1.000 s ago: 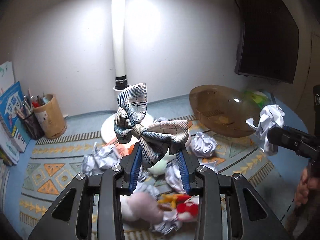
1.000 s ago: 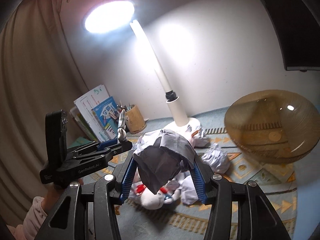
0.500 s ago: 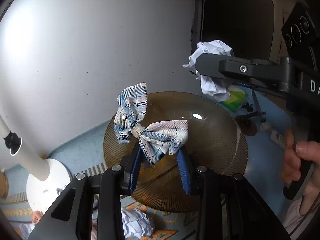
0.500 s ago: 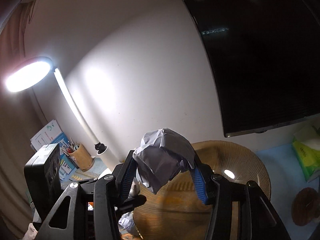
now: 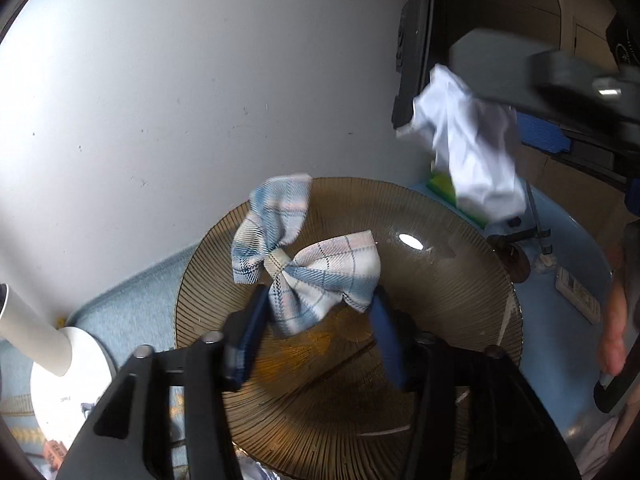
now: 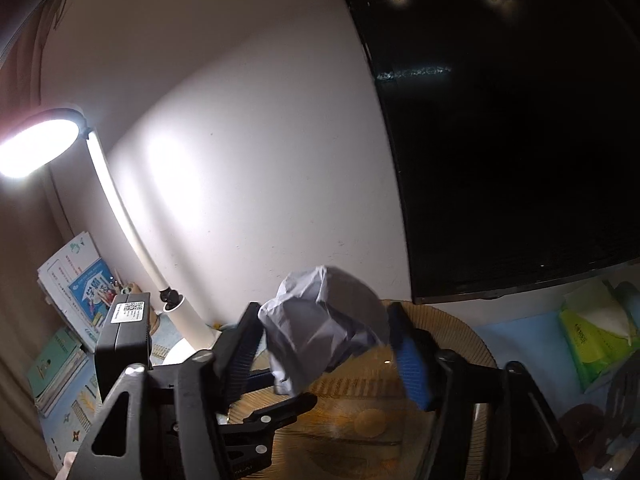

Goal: Organize objects
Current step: 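Carry the bow and paper ball into the brown glass bowl and open both tools, then move both tools back over the desk clutter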

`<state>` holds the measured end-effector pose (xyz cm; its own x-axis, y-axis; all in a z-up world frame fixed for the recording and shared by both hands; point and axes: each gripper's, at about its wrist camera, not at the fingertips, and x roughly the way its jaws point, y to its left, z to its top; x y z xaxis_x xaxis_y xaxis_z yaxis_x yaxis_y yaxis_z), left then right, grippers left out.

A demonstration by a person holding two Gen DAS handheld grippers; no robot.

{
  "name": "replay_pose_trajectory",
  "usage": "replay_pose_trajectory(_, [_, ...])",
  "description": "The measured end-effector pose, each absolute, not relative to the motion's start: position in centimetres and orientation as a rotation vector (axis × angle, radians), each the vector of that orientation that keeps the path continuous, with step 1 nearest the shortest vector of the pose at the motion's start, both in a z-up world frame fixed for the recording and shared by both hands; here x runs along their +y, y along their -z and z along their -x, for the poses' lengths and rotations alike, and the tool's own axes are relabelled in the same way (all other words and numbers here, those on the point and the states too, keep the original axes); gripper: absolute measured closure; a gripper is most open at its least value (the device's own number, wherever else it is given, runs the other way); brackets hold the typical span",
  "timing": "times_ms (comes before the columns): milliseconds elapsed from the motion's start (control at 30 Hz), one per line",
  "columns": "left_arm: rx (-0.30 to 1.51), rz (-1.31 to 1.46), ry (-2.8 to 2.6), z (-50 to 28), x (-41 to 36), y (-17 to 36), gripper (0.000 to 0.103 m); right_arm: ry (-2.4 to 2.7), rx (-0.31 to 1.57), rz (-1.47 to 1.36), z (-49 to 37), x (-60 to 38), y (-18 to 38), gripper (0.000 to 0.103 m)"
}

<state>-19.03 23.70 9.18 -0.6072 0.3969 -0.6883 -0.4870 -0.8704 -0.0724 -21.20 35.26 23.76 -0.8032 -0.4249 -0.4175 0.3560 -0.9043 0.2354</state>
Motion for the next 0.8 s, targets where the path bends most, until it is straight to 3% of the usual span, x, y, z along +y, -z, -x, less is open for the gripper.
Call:
replay_pose_trajectory(33, [0.167, 1.02, -2.418, 19.1, 23.7, -8.9, 0.003, 2.641, -0.186, -0.66, 21.2, 35.2, -23.8, 0.0])
replay_pose_trajectory(67, [0.176, 1.008, -2.423, 18.9, 23.6, -8.8, 0.0, 2.65, -0.159, -0.653, 21.0, 35.0, -24.0, 0.0])
replay_pose_trajectory(467, [0.13, 0.942, -2.501, 13.7, 18.1, -13.2, 0.0, 2.622, -0.15, -0.494, 16.6, 33.0, -27.0, 0.0])
replay_pose_trajectory(667, [0.192, 0.993, -2.485, 9.1, 8.3, -13.7, 0.0, 2.431, -0.11, -0.481, 12.0, 28.0, -22.2, 0.0])
replay_pose_trajectory(800, [0.378, 0.985, -2.43, 5.1, 3.7, -11.7, 0.0, 2.278, 0.134, -0.653, 11.0, 22.2, -18.8, 0.0])
